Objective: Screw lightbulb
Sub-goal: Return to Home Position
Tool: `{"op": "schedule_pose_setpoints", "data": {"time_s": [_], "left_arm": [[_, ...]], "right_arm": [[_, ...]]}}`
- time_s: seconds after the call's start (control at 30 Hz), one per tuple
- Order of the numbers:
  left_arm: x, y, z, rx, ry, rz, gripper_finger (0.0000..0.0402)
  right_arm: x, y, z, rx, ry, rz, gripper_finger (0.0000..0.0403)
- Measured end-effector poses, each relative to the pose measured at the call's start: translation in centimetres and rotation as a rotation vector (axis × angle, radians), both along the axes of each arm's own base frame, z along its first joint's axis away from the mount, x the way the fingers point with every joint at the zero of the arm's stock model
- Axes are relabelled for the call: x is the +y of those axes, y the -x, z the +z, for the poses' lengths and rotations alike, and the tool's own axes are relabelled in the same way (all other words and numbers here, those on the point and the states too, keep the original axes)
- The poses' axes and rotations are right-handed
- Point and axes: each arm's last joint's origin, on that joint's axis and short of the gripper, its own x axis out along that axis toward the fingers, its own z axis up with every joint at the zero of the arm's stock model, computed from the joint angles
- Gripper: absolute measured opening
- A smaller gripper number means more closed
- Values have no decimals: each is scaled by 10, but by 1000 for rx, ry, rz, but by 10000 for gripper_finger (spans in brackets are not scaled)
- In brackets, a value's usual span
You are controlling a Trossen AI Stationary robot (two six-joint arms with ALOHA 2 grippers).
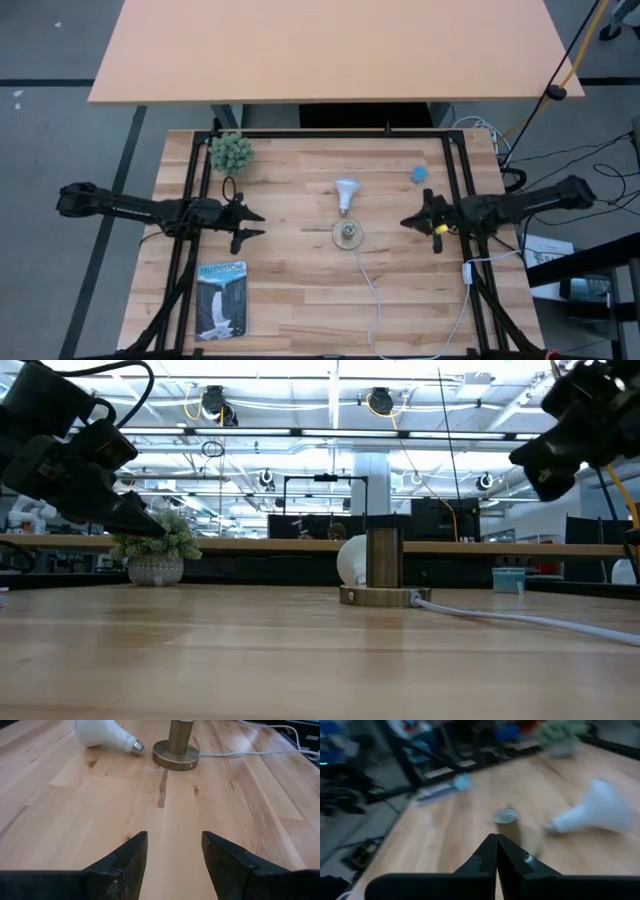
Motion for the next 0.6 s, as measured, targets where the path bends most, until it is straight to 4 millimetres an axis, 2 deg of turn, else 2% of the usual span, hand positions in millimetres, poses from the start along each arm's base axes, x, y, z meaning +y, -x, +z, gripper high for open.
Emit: {"op": "schedule_pose_setpoints", "data": {"time_s": [0.07, 0.17, 0.33, 0.5, 0.6], "left_arm": [[0, 0, 0, 0, 0, 0, 192], [0, 0, 0, 0, 0, 0, 192], [0, 0, 0, 0, 0, 0, 192], [0, 0, 0, 0, 0, 0, 192], [0, 0, 0, 0, 1, -1, 192]], "right_arm": [[4, 1, -17, -93, 4, 61, 0], [7, 5, -34, -100, 32, 125, 0], [4, 12, -26, -74, 117, 121, 0], [-3, 19, -21, -106, 166, -56, 0], [-4, 22, -17, -147, 197, -67, 0]]}}
